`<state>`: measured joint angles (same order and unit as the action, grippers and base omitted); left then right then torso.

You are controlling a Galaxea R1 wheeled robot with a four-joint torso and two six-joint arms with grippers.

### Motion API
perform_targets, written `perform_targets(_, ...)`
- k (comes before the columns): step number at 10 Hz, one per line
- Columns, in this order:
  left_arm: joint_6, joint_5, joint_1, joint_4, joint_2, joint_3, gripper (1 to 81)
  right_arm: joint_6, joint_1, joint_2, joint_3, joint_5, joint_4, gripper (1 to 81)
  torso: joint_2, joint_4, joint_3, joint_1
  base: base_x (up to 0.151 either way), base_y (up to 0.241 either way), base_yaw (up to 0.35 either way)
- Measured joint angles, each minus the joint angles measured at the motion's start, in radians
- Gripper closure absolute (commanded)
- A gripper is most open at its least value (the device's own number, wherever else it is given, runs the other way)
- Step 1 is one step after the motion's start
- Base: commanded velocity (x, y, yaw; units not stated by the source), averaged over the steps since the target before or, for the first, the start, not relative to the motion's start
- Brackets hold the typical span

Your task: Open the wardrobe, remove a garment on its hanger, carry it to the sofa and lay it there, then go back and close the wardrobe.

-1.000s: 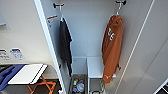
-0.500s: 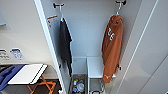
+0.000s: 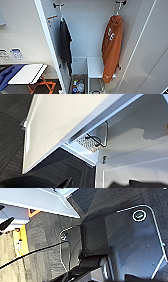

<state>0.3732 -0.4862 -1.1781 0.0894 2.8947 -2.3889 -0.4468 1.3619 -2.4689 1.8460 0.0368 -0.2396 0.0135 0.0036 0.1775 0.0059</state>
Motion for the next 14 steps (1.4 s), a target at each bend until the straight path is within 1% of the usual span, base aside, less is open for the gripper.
perform_targets(2,0.048,-0.023,0.029,0.112,0.076,-0.143,1.0,0.0,-0.005,-0.008,0.004,0.006,0.0,1.0,0.0,0.0,0.0,0.0,0.0,0.0,0.0)
perform_targets(4,0.078,-0.03,0.076,0.22,0.137,-0.266,1.0,-0.001,-0.004,-0.017,-0.008,0.02,0.0,1.0,0.0,0.0,0.0,0.0,0.0,0.0,0.0)
perform_targets(5,0.075,-0.015,0.105,0.263,0.154,-0.31,1.0,-0.001,-0.004,-0.02,-0.009,0.02,0.0,1.0,0.0,0.0,0.0,0.0,0.0,0.0,0.0)
perform_targets(7,0.095,-0.011,0.111,0.34,0.18,-0.338,1.0,0.0,0.005,-0.022,-0.007,0.02,0.0,1.0,0.0,0.0,0.0,0.0,0.0,0.0,0.0)
perform_targets(9,0.097,-0.01,0.094,0.363,0.166,-0.354,1.0,0.001,0.006,-0.042,0.003,0.02,0.0,1.0,0.0,0.0,0.0,0.0,0.0,0.0,0.0)
perform_targets(10,0.101,-0.016,0.075,0.376,0.143,-0.361,1.0,0.001,0.005,-0.057,0.02,0.02,0.0,1.0,0.0,0.0,0.0,0.0,0.0,0.0,0.0)
perform_targets(11,0.106,-0.042,0.047,0.398,0.11,-0.374,1.0,0.001,0.002,-0.07,0.036,0.02,0.0,1.0,0.0,0.0,0.0,0.0,0.0,0.0,0.0)
perform_targets(12,0.122,-0.062,0.004,0.425,0.065,-0.388,1.0,0.001,0.0,-0.084,0.053,0.02,0.0,1.0,0.0,0.0,0.0,0.0,0.0,0.0,0.0)
perform_targets(14,0.125,-0.066,-0.107,0.449,-0.001,-0.4,1.0,0.001,-0.002,-0.11,0.085,0.018,0.0,1.0,0.0,0.0,0.0,0.0,0.0,0.0,0.0)
